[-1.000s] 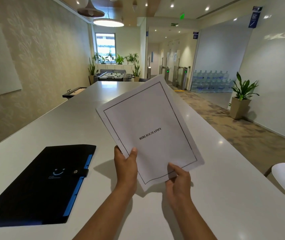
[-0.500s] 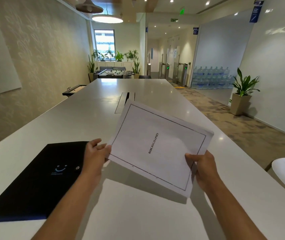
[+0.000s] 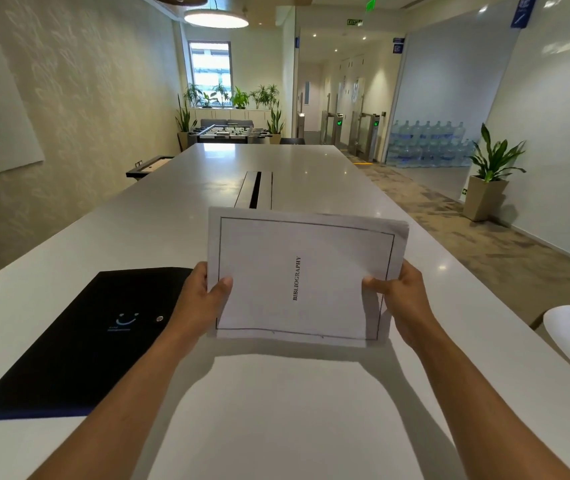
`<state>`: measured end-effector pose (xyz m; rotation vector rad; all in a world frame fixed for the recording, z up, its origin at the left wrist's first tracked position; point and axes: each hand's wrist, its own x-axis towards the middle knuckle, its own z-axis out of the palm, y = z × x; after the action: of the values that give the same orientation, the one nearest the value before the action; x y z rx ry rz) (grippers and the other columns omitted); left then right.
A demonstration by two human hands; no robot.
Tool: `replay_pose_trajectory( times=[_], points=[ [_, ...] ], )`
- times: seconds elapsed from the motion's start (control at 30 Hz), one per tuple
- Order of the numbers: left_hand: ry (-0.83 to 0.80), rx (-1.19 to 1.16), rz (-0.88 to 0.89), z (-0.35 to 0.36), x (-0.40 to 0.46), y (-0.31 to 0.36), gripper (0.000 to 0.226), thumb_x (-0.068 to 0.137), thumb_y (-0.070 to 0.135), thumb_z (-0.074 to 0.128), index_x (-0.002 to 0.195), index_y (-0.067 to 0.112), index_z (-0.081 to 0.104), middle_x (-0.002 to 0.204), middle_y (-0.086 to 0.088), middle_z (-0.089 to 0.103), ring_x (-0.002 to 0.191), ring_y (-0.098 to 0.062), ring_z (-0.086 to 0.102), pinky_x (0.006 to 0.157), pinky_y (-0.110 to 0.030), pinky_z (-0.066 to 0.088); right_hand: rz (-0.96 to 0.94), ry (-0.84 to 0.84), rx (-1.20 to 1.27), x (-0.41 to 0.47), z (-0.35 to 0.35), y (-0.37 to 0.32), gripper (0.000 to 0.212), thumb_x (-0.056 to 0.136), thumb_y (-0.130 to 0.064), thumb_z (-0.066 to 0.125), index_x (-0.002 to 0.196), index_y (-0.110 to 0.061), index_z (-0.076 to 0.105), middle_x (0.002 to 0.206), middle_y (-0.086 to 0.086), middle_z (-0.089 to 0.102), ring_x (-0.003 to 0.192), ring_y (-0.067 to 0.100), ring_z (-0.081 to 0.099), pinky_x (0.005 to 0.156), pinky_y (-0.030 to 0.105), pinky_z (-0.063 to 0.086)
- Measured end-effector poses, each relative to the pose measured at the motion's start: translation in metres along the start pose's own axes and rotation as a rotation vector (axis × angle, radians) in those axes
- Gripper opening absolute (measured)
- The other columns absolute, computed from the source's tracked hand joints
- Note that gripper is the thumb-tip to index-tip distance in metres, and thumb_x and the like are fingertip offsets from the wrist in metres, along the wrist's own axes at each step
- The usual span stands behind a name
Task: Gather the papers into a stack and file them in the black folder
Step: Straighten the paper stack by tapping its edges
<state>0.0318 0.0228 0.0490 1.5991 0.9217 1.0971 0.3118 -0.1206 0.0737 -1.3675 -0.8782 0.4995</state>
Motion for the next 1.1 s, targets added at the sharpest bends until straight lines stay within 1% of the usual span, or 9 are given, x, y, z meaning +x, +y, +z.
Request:
replay_pose_trajectory(
  times=[0.3,0.37,0.43,0.63,0.7,0.83,0.93,1.03,1.1],
  points=[
    [0.111,-0.035,0.13,0.01,-0.003,0.002,0.068,0.084,0.009,0.069,0.134,0.034,0.03,0.127,-0.006,0.052,0.113,-0.019,0.055,0.093,-0.041,0.049,-0.232,0.016,-0.088,-0.012,0.008,0.011,0.074,0.077,0.002,0.072,0.126,-0.045,0.042,0.136,-0.012,0.046,0.13,0.017,0.043,0.106,0.042,0.042],
    [0.12,-0.005,0.193,0.012,-0.002,0.005,0.082,0.084,0.005,0.069,0.138,0.047,0.023,0.132,-0.007,0.046,0.119,-0.02,0.051,0.095,-0.041,0.047,-0.309,0.036,-0.139,-0.014,0.012,0.011,0.089,0.076,0.003,0.072,0.137,-0.048,0.03,0.141,-0.032,0.033,0.135,-0.002,0.03,0.112,0.025,0.028],
    [0.141,0.055,0.283,0.014,-0.001,0.01,0.091,0.083,0.002,0.068,0.14,0.053,0.019,0.142,-0.001,0.038,0.126,-0.017,0.044,0.099,-0.04,0.042,-0.383,0.057,-0.202,-0.013,0.018,0.008,0.095,0.075,0.004,0.071,0.142,-0.045,0.025,0.135,-0.041,0.031,0.127,-0.012,0.033,0.102,0.007,0.029],
    [0.187,0.331,0.429,0.018,0.006,0.011,0.063,0.086,0.008,0.066,0.136,0.037,0.041,0.12,0.007,0.039,0.105,0.027,0.035,0.086,-0.014,0.035,-0.516,0.115,-0.368,-0.007,0.024,0.006,0.062,0.079,0.01,0.063,0.13,-0.023,0.05,0.125,-0.001,0.052,0.115,-0.017,0.041,0.098,0.002,0.029],
    [0.209,0.346,0.437,0.018,0.007,0.012,0.06,0.086,0.007,0.065,0.135,0.031,0.042,0.122,0.006,0.042,0.105,0.023,0.038,0.086,-0.011,0.035,-0.475,0.138,-0.352,-0.006,0.024,0.006,0.057,0.081,0.009,0.061,0.128,-0.021,0.052,0.125,-0.006,0.052,0.113,-0.017,0.042,0.099,0.002,0.029],
    [0.217,0.279,0.402,0.015,0.009,0.016,0.058,0.088,0.005,0.063,0.136,0.024,0.039,0.133,0.001,0.047,0.121,-0.013,0.048,0.102,-0.041,0.044,-0.405,0.171,-0.297,-0.001,0.021,0.002,0.055,0.081,0.007,0.062,0.125,-0.024,0.049,0.125,-0.009,0.052,0.106,-0.013,0.048,0.096,0.005,0.035],
    [0.208,0.272,0.403,0.012,0.01,0.016,0.052,0.089,0.007,0.062,0.132,0.026,0.04,0.13,-0.005,0.052,0.116,-0.025,0.054,0.096,-0.05,0.05,-0.382,0.186,-0.286,0.004,0.019,0.005,0.055,0.08,0.006,0.063,0.124,-0.023,0.048,0.125,-0.008,0.05,0.073,-0.009,0.058,0.071,0.003,0.045],
    [0.199,0.239,0.438,0.011,0.008,0.014,0.048,0.09,0.006,0.061,0.124,0.032,0.04,0.122,-0.006,0.056,0.108,-0.022,0.059,0.091,-0.046,0.053,-0.358,0.188,-0.276,0.007,0.016,0.009,0.057,0.08,0.003,0.064,0.123,-0.029,0.047,0.123,-0.01,0.052,0.058,0.006,0.057,0.06,0.01,0.049],
    [0.205,0.196,0.431,0.011,0.006,0.01,0.05,0.09,0.005,0.06,0.126,0.032,0.038,0.116,-0.006,0.057,0.102,-0.011,0.061,0.085,-0.03,0.056,-0.349,0.176,-0.23,0.007,0.015,0.011,0.061,0.079,0.003,0.066,0.125,-0.032,0.045,0.114,-0.018,0.055,0.079,-0.003,0.06,0.067,0.008,0.049]
  ],
)
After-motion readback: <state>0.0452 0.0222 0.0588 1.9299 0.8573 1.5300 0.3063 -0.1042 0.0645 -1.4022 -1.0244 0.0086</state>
